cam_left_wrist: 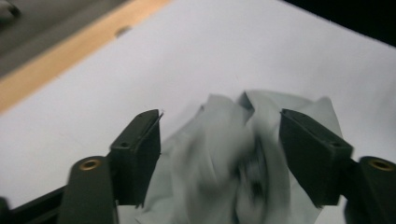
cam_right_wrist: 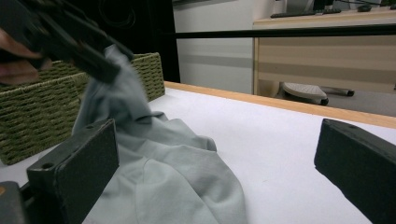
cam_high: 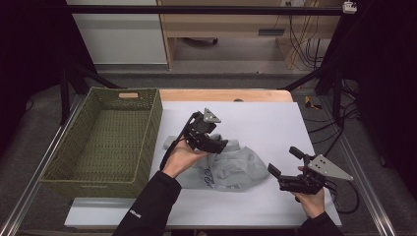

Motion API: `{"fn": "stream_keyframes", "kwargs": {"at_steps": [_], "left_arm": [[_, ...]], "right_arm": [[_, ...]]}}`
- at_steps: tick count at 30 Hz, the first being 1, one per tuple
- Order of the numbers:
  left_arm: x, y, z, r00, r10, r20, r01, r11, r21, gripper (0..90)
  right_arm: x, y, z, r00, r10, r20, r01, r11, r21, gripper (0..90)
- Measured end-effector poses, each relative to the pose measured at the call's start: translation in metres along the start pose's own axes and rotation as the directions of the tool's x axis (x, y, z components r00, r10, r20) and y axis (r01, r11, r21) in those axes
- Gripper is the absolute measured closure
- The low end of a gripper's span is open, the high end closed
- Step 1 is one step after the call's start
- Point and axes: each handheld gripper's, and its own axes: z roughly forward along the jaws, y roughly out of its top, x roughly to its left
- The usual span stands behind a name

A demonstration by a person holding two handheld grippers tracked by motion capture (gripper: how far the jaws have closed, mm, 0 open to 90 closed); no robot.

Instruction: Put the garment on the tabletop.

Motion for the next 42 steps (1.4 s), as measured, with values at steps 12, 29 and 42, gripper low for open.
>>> {"fn": "stream_keyframes", "kwargs": {"at_steps": [12, 29, 42], "left_arm": [[-0.001, -0.041, -0.040, 0.9959, -0.089, 0.020, 0.091, 0.9564, -0.278, 13.3], [-0.004, -0.123, -0.050, 0.9905, -0.136, 0.019, 0.130, 0.8832, -0.451, 8.2], [0.003, -0.146, -0.054, 0.9883, -0.151, 0.018, 0.142, 0.8733, -0.466, 4.3]], "right_arm": [[0.000, 0.001, 0.000, 0.9998, 0.018, 0.005, -0.018, 1.000, -0.003, 0.4], [-0.004, -0.002, 0.000, 0.9991, 0.039, 0.013, -0.039, 0.999, 0.001, 0.3], [-0.007, -0.006, 0.001, 0.9995, 0.029, 0.013, -0.029, 0.999, 0.027, 0.3]]}}
